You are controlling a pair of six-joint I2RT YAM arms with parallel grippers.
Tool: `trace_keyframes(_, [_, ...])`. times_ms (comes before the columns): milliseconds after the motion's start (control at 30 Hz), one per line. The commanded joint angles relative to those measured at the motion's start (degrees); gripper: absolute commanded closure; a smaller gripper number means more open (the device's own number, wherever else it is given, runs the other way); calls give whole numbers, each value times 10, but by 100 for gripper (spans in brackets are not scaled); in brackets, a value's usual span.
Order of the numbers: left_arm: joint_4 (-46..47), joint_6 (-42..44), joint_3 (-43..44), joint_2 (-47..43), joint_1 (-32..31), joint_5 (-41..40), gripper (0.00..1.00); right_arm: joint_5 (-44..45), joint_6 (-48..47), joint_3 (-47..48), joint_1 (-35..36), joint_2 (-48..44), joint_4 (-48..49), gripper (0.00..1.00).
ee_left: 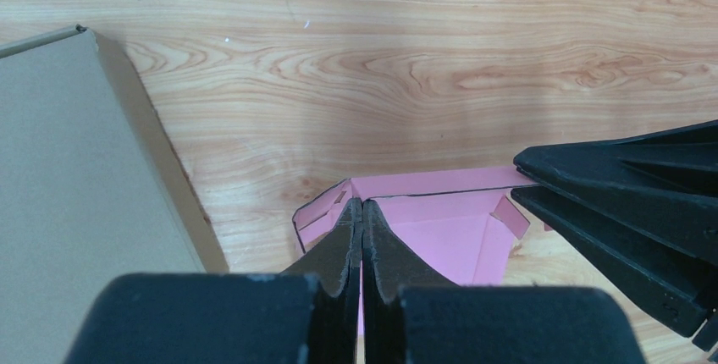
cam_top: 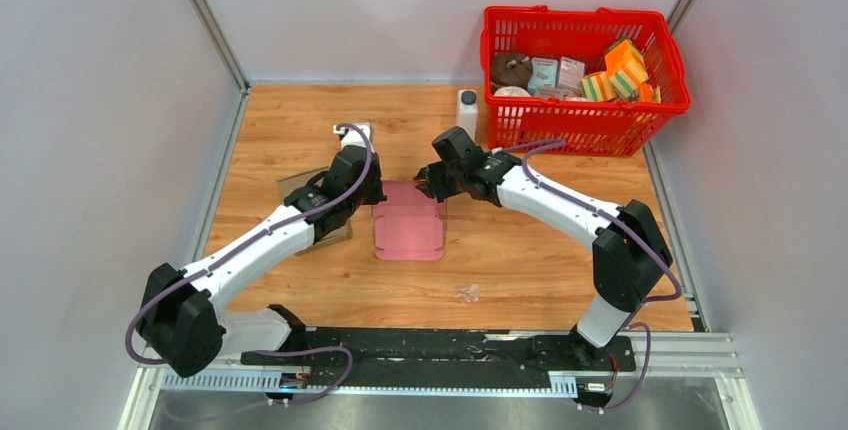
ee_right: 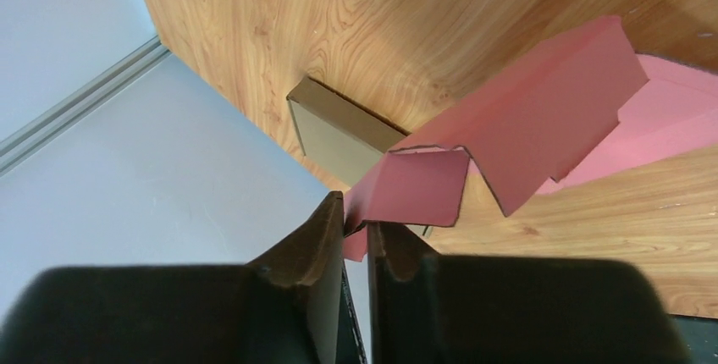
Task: Fold the paper box
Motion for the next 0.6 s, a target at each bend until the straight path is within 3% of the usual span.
trace_keyframes(0, [31,15,5,-8,-3,2,100,13,6,5,-5,6,32,92])
trace_keyframes(67, [36,20,2,-7,-3,17,100,13,4,2,-6,11,39,100])
trace_keyframes(167, [42,32,-7,-14,-3,45,94,-10,0,-25,-16,12,89,100])
trace_keyframes(200, [47,41,-13,-20,-3,49,79,-19,-4,-47,-19,9,105,100])
trace_keyframes(267, [52,50,-39,-48,-3,50,64,-21,-8,-59,-27,2,129,100])
trace_keyframes(300, [41,53,-45,-55,-2,43,50,-26,-8,-68,-29,-2,134,100])
trace_keyframes(333, [30,58,-51,-62,-2,39,45,-29,-9,-71,-32,-2,139,100])
trace_keyframes(467, [-8,72,-69,-83,-2,15,41,-46,-16,-75,-55,-14,139,100])
trace_keyframes(567, [14,77,-86,-67,-2,57,39,-77,-12,-86,-68,-22,148,100])
